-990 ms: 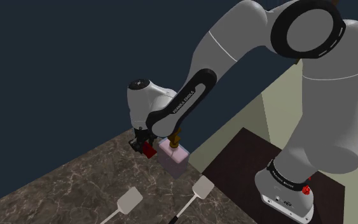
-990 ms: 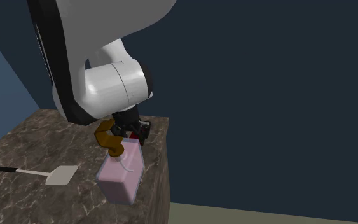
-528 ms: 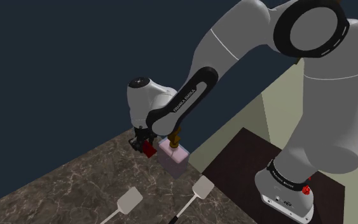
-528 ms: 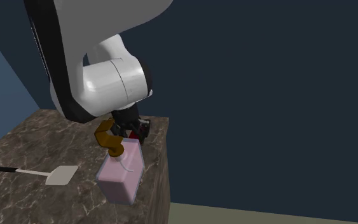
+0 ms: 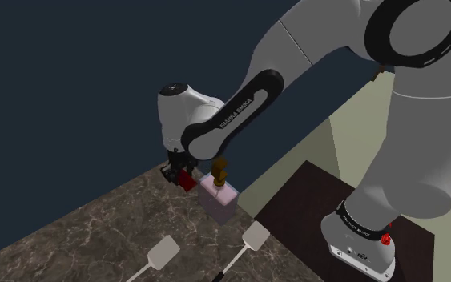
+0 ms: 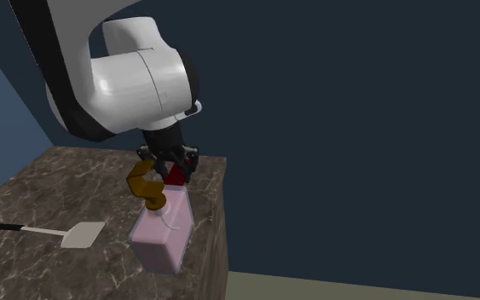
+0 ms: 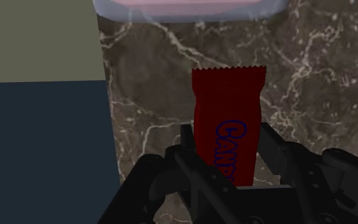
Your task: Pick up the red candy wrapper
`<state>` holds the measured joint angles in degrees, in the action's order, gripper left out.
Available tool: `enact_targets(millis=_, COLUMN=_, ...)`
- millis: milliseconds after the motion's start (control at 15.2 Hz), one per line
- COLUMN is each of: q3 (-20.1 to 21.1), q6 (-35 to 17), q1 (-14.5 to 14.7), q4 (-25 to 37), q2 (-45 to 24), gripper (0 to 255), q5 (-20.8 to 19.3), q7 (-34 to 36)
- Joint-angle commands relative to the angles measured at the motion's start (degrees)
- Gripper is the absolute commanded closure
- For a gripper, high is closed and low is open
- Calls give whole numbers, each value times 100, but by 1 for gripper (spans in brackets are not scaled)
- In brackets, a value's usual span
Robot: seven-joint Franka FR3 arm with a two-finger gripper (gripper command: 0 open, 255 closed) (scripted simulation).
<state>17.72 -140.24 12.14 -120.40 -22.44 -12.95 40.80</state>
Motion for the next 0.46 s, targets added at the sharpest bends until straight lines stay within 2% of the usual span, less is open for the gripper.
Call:
enact_targets(millis=0, q3=43, q6=124, q1=-33, q4=-14, q2=142, gripper=255, q5=74, q7=-51)
enact_targets(millis=396, q3=111, q6=377, q1=-81, q4=15, q2=382, gripper=255, q5=208, q7=-146)
